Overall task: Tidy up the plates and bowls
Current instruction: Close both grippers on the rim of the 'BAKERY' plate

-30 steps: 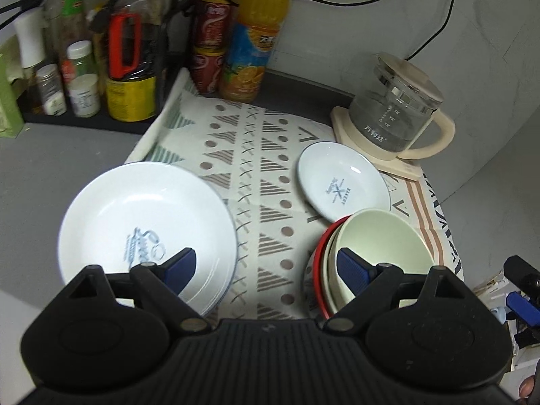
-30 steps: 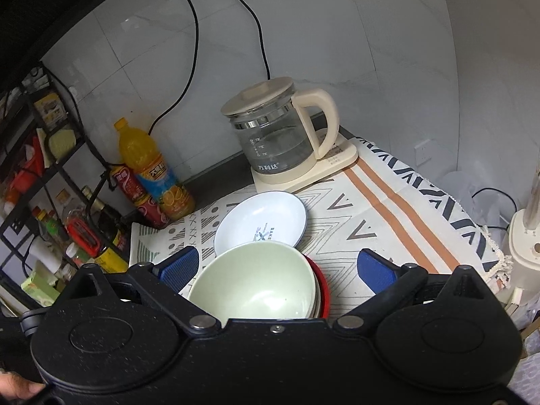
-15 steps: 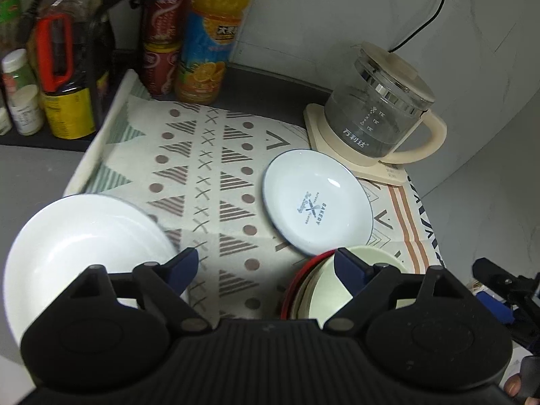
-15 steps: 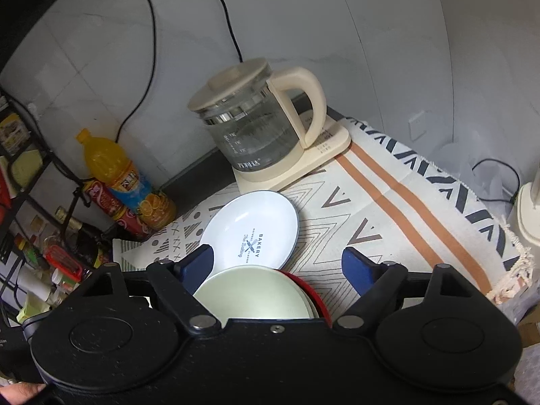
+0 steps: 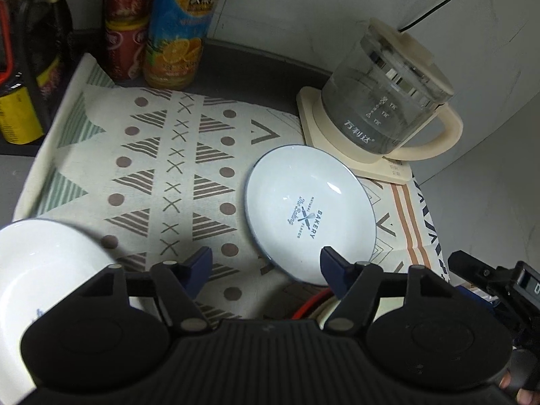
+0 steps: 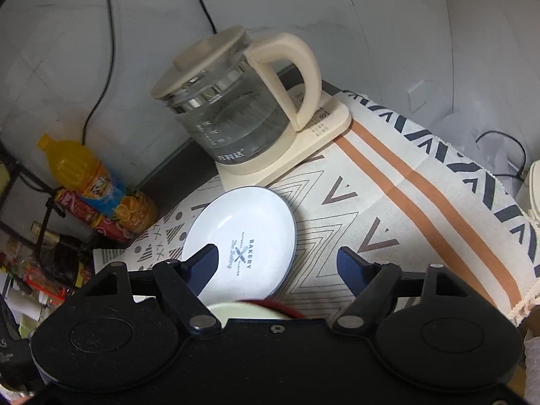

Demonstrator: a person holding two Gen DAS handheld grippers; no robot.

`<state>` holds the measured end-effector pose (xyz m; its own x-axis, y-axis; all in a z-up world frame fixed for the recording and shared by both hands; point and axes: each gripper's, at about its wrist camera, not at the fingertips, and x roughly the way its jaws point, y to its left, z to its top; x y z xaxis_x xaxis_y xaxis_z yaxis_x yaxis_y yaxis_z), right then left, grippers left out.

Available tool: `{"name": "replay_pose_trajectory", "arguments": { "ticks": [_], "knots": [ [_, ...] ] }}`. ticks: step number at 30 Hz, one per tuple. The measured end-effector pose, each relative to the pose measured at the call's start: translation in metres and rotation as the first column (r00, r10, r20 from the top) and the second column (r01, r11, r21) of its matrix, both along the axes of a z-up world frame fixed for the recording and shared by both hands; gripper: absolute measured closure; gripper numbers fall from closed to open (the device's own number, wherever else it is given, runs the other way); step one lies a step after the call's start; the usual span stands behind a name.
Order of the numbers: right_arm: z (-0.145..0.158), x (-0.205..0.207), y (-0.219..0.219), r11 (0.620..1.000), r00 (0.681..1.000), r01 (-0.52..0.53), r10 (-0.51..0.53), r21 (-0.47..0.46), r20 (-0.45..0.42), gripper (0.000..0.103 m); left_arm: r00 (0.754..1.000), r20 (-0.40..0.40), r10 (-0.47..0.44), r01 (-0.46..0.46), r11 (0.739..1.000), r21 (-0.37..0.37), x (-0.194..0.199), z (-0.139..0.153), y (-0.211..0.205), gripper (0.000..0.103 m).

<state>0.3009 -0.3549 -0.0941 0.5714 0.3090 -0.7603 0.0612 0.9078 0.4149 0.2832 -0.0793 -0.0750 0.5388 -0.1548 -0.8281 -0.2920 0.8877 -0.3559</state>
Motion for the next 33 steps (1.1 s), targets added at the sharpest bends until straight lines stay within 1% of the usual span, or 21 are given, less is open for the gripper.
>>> {"name": "replay_pose_trajectory", "arguments": {
  "ticks": [4,5,7,10,13,15,17,22,25,29,33],
  "knots": [
    [-0.009,0.016,0.001,1.000,0.999,0.005,-0.006,-0.003,-0.033,0.031,1.000,-0.029,0.003,-0.004,1.000,-0.009,0.014,-0.012,0.004,0.044],
    [-0.011,0.020,0.002,1.000,0.999,0.003,-0.004,-0.015,-0.045,0.031,0.999,-0.034,0.004,-0.005,1.000,-0.012,0.018,-0.015,0.005,0.047],
    [-0.015,0.029,0.005,1.000,0.998,0.005,-0.007,-0.029,-0.068,0.032,0.999,-0.048,0.002,-0.003,1.000,-0.012,0.025,-0.020,0.006,0.050],
    [-0.023,0.040,0.006,1.000,0.996,-0.001,0.000,-0.011,-0.095,0.033,0.997,-0.072,0.004,-0.006,1.000,-0.019,0.035,-0.029,0.011,0.056],
    [-0.033,0.052,0.009,1.000,0.991,-0.007,0.005,-0.011,-0.135,0.036,0.996,-0.092,-0.003,0.001,1.000,-0.018,0.046,-0.037,0.013,0.057],
    [-0.040,0.060,0.008,1.000,0.986,0.003,-0.002,0.006,-0.167,0.039,0.994,-0.108,-0.010,0.008,1.000,-0.024,0.053,-0.042,0.014,0.058],
    [-0.047,0.067,0.008,1.000,0.980,0.008,-0.004,0.021,-0.200,0.042,0.992,-0.121,-0.017,0.013,0.999,-0.032,0.059,-0.047,0.014,0.062],
    [-0.060,0.081,0.009,0.999,0.967,0.020,-0.009,0.039,-0.254,0.045,0.987,-0.158,-0.026,0.017,0.998,-0.060,0.072,-0.059,0.017,0.070],
    [-0.067,0.089,0.006,0.999,0.961,0.032,-0.020,0.038,-0.277,0.051,0.984,-0.176,-0.038,0.026,0.997,-0.067,0.080,-0.065,0.018,0.073],
    [-0.075,0.096,0.001,0.996,0.949,0.060,-0.039,0.058,-0.312,0.065,0.982,-0.182,-0.042,0.028,0.997,-0.075,0.091,-0.069,0.020,0.076],
    [-0.082,0.102,-0.001,0.996,0.942,0.068,-0.047,0.051,-0.332,0.067,0.980,-0.192,-0.060,0.047,0.996,-0.072,0.097,-0.072,0.017,0.078]
  ]
}}
